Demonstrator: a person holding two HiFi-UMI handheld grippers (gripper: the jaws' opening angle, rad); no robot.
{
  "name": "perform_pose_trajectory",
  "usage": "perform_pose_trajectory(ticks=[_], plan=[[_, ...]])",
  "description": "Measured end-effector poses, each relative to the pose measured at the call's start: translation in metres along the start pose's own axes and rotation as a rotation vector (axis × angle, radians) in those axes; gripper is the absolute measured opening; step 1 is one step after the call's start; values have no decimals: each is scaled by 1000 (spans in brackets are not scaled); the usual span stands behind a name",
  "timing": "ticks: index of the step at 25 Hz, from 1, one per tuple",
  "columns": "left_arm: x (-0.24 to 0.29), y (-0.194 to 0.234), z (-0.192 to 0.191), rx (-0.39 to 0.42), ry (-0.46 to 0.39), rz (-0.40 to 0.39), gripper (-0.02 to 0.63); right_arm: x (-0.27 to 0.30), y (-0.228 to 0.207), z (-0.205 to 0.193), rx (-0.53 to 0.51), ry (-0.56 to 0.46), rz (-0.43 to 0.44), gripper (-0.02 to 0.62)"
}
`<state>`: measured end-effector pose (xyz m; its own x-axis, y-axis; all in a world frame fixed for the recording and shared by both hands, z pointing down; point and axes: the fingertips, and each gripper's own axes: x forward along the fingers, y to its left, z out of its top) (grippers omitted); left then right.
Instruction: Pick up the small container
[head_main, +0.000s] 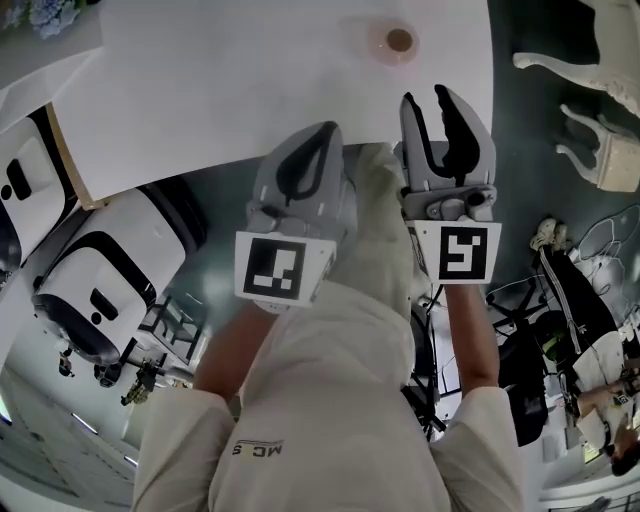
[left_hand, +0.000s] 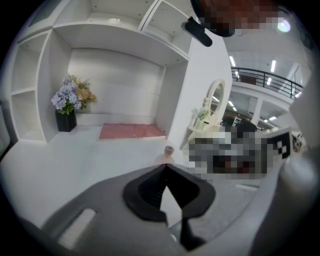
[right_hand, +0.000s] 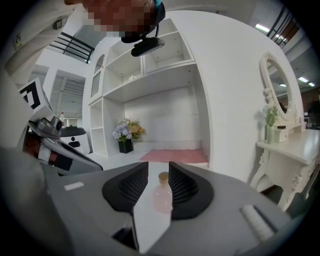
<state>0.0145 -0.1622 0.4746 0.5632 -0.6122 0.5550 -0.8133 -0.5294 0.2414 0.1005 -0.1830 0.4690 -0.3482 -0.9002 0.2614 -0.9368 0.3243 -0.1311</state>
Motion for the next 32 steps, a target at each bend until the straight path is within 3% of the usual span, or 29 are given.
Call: perform_pose_trajectory(ticks=[19,32], plan=[[49,40,-33,-45,24,24,0,63,-13,-48,-54,40,15,175],[60,56,-41,-57,38,9,0,97,-11,-64,-69,38,16,178]])
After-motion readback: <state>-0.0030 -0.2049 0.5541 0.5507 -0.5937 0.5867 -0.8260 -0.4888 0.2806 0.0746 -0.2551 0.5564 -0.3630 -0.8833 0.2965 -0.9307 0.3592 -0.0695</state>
